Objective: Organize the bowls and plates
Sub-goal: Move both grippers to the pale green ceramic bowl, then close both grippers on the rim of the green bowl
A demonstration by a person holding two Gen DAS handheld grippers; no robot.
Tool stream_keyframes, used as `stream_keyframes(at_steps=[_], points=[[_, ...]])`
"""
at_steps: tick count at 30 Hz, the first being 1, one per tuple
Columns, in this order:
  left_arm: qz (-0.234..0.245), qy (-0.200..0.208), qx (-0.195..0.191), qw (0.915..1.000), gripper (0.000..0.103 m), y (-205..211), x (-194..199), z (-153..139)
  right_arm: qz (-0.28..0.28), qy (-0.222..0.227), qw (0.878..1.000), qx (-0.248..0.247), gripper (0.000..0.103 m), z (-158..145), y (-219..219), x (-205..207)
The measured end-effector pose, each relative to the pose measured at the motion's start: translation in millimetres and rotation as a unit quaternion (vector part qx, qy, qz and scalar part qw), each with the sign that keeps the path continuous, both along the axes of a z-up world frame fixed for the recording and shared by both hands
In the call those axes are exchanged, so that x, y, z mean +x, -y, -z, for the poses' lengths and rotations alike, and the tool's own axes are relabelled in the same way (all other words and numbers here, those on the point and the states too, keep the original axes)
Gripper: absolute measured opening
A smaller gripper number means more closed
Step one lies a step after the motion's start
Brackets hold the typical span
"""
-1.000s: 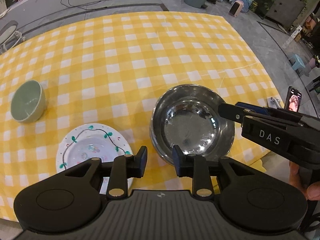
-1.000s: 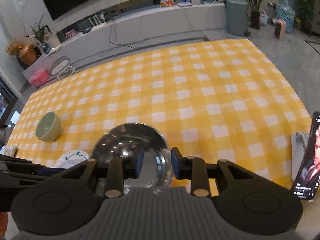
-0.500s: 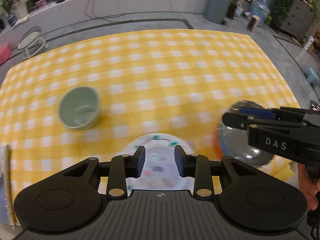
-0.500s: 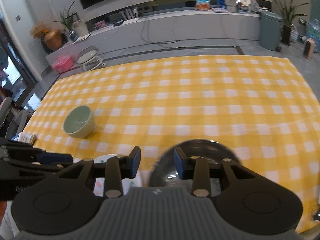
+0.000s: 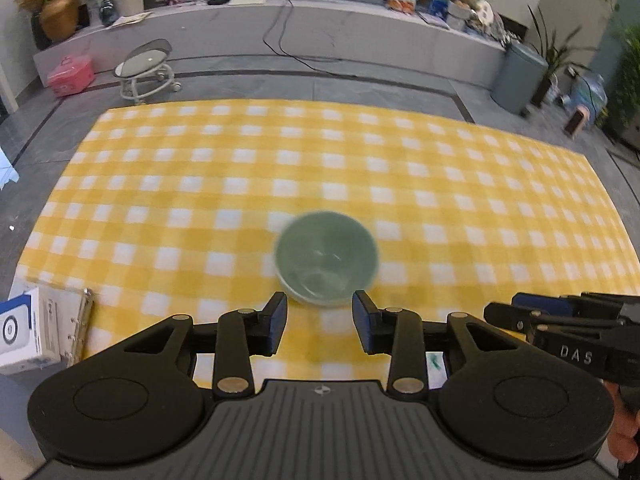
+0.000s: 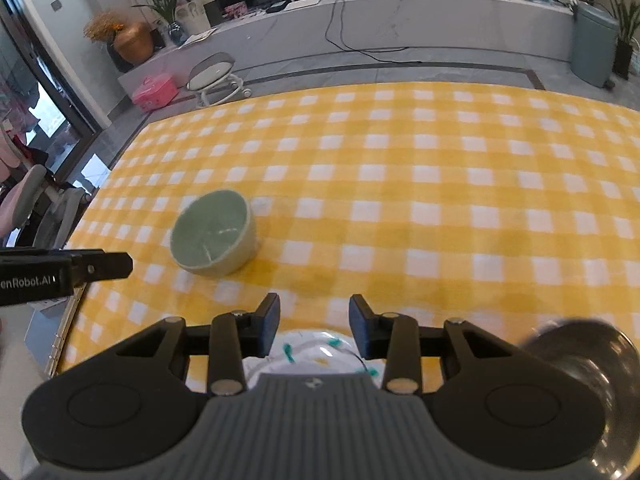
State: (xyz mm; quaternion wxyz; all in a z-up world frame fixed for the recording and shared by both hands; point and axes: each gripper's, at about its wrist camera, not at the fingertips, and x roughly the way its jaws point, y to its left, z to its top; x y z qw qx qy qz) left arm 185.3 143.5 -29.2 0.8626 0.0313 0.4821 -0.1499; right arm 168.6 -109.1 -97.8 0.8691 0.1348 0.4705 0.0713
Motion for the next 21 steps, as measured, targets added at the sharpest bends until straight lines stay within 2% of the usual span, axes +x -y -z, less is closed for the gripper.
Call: stream_keyframes(at_steps=[10, 15, 19, 21], points=[[-0.007, -0.018, -0.017, 0.9997, 0.042, -10, 38, 35, -0.013, 0.007, 1.0, 0.004, 0.038, 15, -48, 53], [-0.013, -0.04, -0.02, 0.9989, 0.043, -10, 53, 56, -0.001, -0.011, 1.0, 0.002, 0.038, 33, -58, 80], [-0.014, -0.045, -0.006, 0.9989, 0.043, -5, 59, 67, -0.008, -0.018, 1.0, 0.002, 0.037, 45, -64, 93], [-0.015, -0.052, -0.005, 0.9985, 0.04, -5, 61, 72, -0.008, -0.027, 1.0, 0.007, 0.037, 50, -65, 100]])
